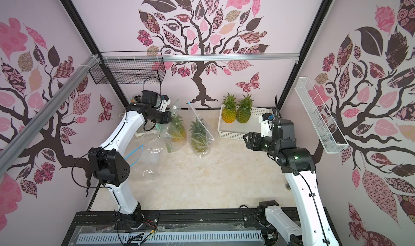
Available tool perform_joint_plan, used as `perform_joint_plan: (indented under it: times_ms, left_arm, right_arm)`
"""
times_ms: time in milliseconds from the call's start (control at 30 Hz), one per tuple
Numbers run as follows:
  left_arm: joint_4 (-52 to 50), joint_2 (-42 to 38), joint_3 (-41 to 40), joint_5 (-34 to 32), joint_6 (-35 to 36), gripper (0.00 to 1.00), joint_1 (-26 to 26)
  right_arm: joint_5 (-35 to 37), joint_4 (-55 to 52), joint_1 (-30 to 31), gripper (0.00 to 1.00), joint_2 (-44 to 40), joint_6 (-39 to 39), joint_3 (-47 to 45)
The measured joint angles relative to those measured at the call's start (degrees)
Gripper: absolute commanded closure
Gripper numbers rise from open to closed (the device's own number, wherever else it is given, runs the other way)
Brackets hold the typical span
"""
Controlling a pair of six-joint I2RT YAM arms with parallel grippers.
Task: Open the zip-top bag and take out the pineapple
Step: Move the zipper food storage bag to the center of the board.
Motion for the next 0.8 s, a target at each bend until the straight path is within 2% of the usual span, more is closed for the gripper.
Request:
perform_joint_plan:
  times_ms: [233,400,567,800]
  left_arm:
    - [-1.99,-3.19,0.15,-1.38,1.77,1.0,-0.02]
    - [-4.94,-9.84,0.15,-1.49,3.74,1.0,-0.81]
    - [-9.42,-17.64,2.62,-2.21,5.75,1.0,-5.31]
    - [-18.38,-23.17,11.02,-3.65,6.91,1.0,-10.71]
  right_arm:
    - [-0.02,0.35,0.02,0.34,-0.61,0.81,-0.13]
    - [-0.81,0.33,0.04,0.34,-0.94,0.83,-0.13]
    - [-1.99,0.39,0.09,0.34,-0.76,0.81,-0.13]
    - [-4.68,1.75,0.11,0.34,0.26,0.61,-0.09]
